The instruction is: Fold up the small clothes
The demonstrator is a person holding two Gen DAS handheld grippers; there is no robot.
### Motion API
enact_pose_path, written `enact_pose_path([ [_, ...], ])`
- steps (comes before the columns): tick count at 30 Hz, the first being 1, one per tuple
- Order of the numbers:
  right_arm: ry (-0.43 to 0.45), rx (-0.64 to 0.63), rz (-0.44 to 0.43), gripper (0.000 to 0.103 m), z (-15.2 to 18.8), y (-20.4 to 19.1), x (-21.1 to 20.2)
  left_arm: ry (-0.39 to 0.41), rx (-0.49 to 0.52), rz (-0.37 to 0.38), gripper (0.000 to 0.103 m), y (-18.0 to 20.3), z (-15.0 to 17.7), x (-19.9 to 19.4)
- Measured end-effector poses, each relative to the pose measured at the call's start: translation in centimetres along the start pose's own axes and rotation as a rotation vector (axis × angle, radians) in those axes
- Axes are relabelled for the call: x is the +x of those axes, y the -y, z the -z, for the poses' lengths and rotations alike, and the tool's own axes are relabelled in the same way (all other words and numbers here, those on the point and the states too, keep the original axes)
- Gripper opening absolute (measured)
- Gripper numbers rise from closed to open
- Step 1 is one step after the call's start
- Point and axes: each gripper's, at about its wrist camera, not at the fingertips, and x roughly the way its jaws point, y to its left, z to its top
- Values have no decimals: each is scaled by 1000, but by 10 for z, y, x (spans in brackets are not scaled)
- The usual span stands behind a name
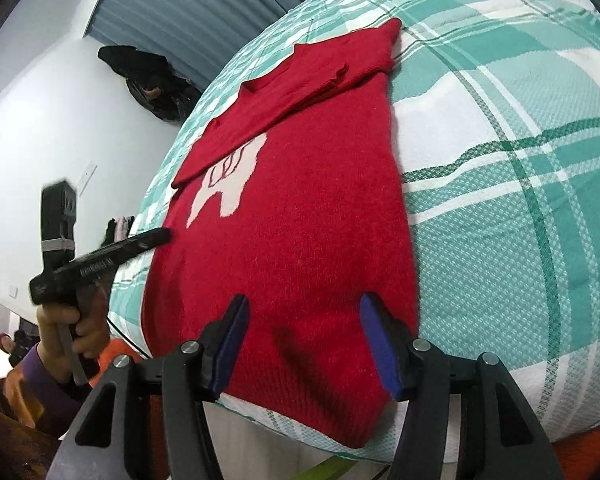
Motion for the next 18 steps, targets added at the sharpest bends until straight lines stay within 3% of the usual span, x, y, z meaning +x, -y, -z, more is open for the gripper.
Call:
enact_pose_path([
  [3, 1, 10, -6, 57, -1, 2, 0, -21, -88, -58, 70, -51, -19, 19],
  [7, 5, 0, 1, 57, 1, 0, -1, -32, 16, -103, 69, -45, -39, 66],
  [8, 5, -2, 3, 57, 1, -1, -1, -13, 34, -124, 64, -37, -44, 73],
  [9, 6, -6, 7, 57, 0, -3, 0, 32, 18, -162, 54, -35, -54, 81],
  [10, 6, -8, 10, 57, 0, -3, 0, 57, -17, -188, 17, -37, -59, 86],
  [11, 5, -10, 12, 57, 1, -4, 2, 65, -83, -203, 6, -46, -63, 90],
  [12, 4, -12, 15, 57, 1, -6, 3, 79, -180, -192, 6, -57, -62, 89],
  [14, 3, -13, 16, 57, 2, -8, 4, 110, -258, -183, 5, -67, -49, 81],
  [18, 2, 1, -1, 57, 0, -2, 5, 91, -205, -183, 14, -69, -39, 84],
])
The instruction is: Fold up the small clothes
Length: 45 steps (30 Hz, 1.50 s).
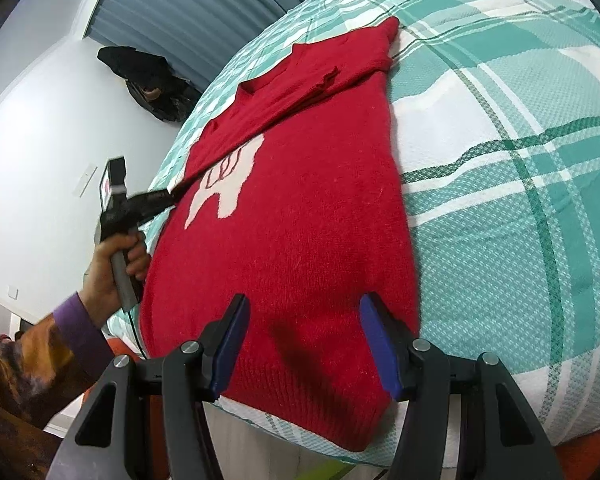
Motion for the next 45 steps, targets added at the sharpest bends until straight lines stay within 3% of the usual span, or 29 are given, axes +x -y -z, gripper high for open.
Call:
enact_pose_path([
  [5, 1, 4, -8, 57, -1, 4, -2, -57, -22, -4, 49, -18, -2, -6],
  [7, -11, 10, -1, 57, -3, 2, -5, -66, -43, -71, 47, -27, 2, -20],
  [10, -20, -12, 46, 57, -16, -15, -25, 33, -98, -93, 48, -44, 7, -69],
  [12, -15, -99, 71, 58, -39, -39, -41, 95, -112, -40, 49, -44, -1, -94],
  [14, -18, -178, 78, 57, -68, -58, -43, 96, -81, 77, 49, -28, -19, -98],
  [15, -26, -229, 80, 57, -91, -69, -38, 62, -41, 172, 48, -9, -34, -87],
  [17, -21, -314, 80, 57, -134, -83, -18, 28, 17, 265, 46, 20, -49, -61],
  [19, -2, -369, 77, 57, -182, -83, 21, 22, 55, 229, 44, 37, -57, -32],
  [21, -5, -365, 61, 57, -209, -71, 61, -36, 48, 117, 45, 38, -58, 11],
  [22, -36, -370, 62, 56, -217, -59, 86, -115, 19, 66, 45, 30, -51, 42],
  [23, -110, -350, 117, 50, -219, -39, 116, -113, -10, 97, 45, 21, -46, 52],
  [24, -172, -325, 180, 32, -218, -25, 133, -86, -17, 118, 46, 15, -43, 51],
  [25, -208, -307, 222, 28, -216, -9, 145, -82, -14, 107, 47, 14, -44, 48],
  [26, -169, -308, 207, 26, -217, -5, 138, -79, -23, 83, 51, 11, -45, 41],
  [29, -88, -321, 280, 31, -215, -22, 96, -26, -29, 70, 49, 5, -40, 2],
  [32, -67, -392, 185, 36, -187, -50, 46, 15, 6, 124, 56, 12, -9, -47],
  [35, -123, -443, 156, 44, -129, -61, 21, -60, 64, 192, 66, 28, 63, -75],
  [37, -192, -443, 218, 46, -80, -44, 24, -143, 114, 140, 66, 32, 113, -73],
  [38, -245, -421, 263, 46, -61, -29, 28, -123, 120, 121, 66, 30, 126, -81],
  [40, -181, -371, 300, 45, -38, -19, 1, -103, 111, 75, 66, 22, 140, -108],
  [42, -142, -349, 363, 45, -31, -32, -29, -81, 60, 116, 65, 16, 138, -137],
  [45, -19, -376, 293, 45, -22, -55, -52, 21, 106, 136, 81, 34, 137, -155],
])
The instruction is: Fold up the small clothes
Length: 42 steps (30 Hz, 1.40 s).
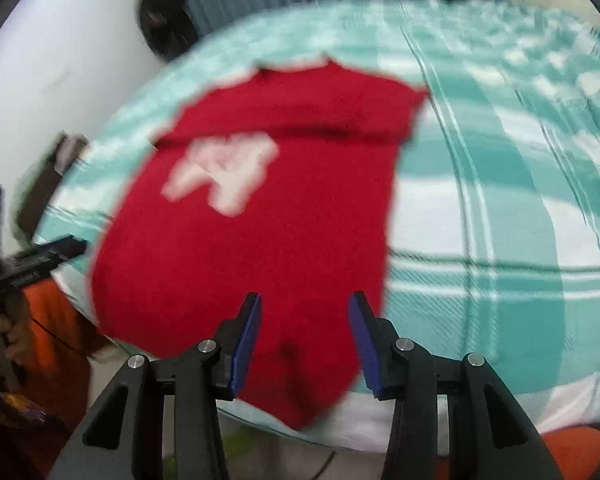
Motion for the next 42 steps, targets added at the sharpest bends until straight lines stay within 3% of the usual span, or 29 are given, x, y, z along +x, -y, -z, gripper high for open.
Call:
enact_pose_path([
  [2, 50, -85, 33, 48, 10, -13, 11, 6, 86, -27, 82, 22, 4, 16],
  [4, -107, -79, 69, 51, 29, -15, 56, -124, 145, -108, 84, 33, 22, 56],
  [5, -113, -58, 69, 52, 35, -11, 65, -148, 126, -128, 88, 31, 30, 67],
  [6, -53, -51, 60, 52, 37, -12, 58, -110, 89, -129, 89, 27, 33, 65],
  [12, -37, -21, 46, 52, 39, -13, 51, -116, 88, -134, 90, 23, 31, 64],
  [42, -15, -24, 41, 52, 46, -6, 61, -102, 121, -128, 92, 26, 37, 58],
])
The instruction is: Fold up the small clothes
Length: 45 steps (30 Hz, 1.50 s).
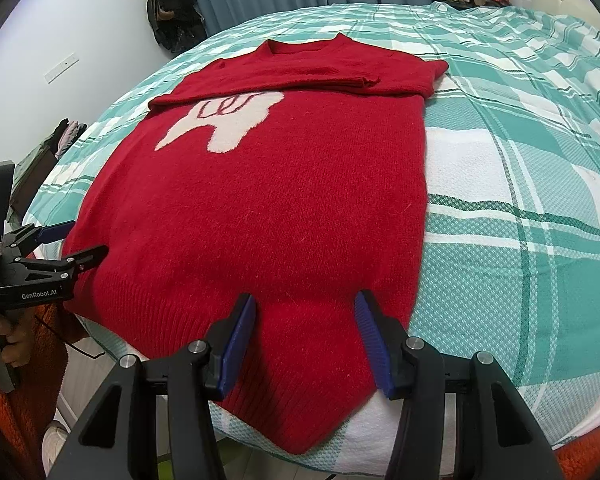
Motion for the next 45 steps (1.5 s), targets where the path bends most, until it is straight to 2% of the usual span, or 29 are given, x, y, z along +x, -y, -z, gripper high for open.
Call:
enact_pose_path([
  [28, -1, -43, 60, 53, 3, -8, 0, 15, 38, -13, 96, 3, 13, -4],
  [31, -2, -38, 54, 53, 3, -7, -2, -3, 49, -4, 96, 1, 16, -7],
  [34, -4, -25, 48, 53, 6, -5, -12, -57, 57, 8, 97, -7, 26, -11],
  [37, 2, 8, 50, 52, 10, 1, -23, -99, 3, 27, 93, -23, 37, -19],
  [40, 59, 41, 115, 53, 13, 6, -45, -35, -133, 92, 90, -51, 36, -41],
  [42, 117, 79, 69, 53, 15, 13, -63, 22, -220, 128, 90, -70, 34, -50],
  [45, 140, 102, -23, 53, 19, 19, -73, 9, -296, 213, 90, -83, 33, -42],
])
